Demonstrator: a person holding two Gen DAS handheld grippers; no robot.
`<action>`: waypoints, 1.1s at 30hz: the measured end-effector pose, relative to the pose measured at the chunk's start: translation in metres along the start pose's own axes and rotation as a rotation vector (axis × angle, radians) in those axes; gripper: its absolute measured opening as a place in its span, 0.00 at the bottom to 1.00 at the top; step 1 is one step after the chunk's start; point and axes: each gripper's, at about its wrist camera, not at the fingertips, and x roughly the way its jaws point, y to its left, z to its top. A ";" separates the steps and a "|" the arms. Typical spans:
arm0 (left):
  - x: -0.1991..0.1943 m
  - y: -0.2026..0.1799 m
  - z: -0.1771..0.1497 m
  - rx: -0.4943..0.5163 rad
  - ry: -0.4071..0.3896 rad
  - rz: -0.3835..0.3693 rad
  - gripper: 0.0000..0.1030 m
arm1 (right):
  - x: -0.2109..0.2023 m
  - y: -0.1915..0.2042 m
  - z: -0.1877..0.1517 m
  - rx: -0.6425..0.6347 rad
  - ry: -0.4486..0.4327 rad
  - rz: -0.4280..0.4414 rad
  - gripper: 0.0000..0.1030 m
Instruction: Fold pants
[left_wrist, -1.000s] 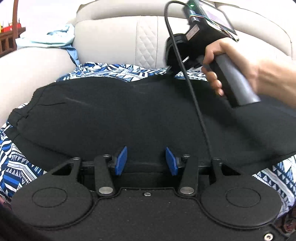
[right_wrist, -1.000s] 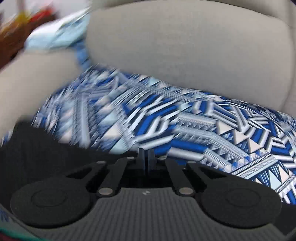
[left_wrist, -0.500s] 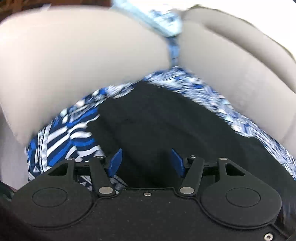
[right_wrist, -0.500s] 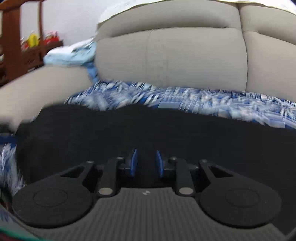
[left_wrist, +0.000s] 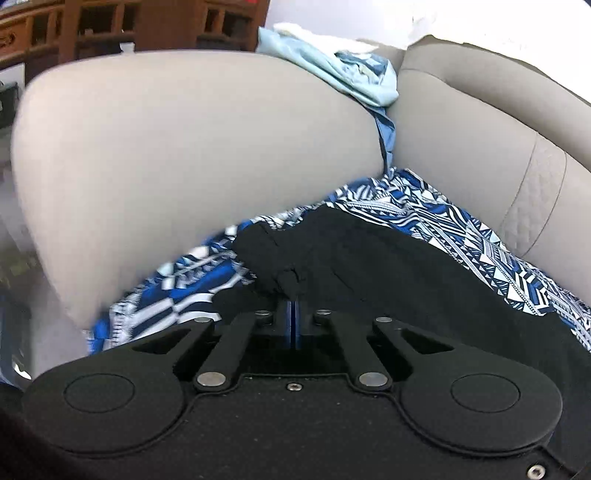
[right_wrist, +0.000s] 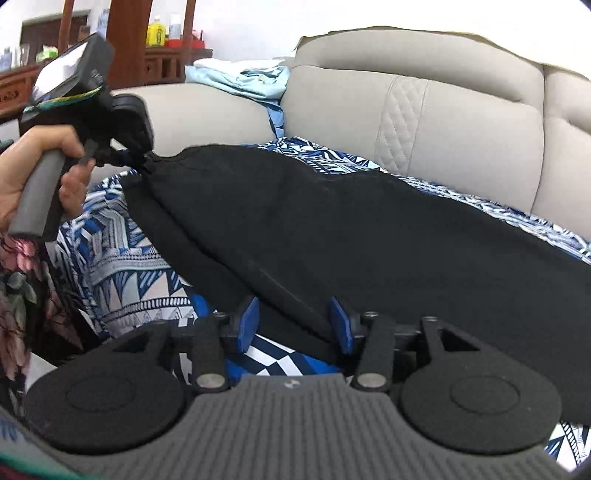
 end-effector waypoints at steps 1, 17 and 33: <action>-0.002 0.001 0.000 0.003 0.000 0.017 0.02 | 0.001 -0.011 0.004 0.057 -0.004 0.027 0.57; 0.016 -0.022 -0.021 0.133 0.040 0.183 0.05 | -0.056 -0.343 0.000 0.604 0.087 -0.657 0.43; -0.022 -0.067 -0.011 0.165 -0.030 0.096 0.27 | -0.204 -0.419 -0.044 0.962 -0.160 -0.809 0.71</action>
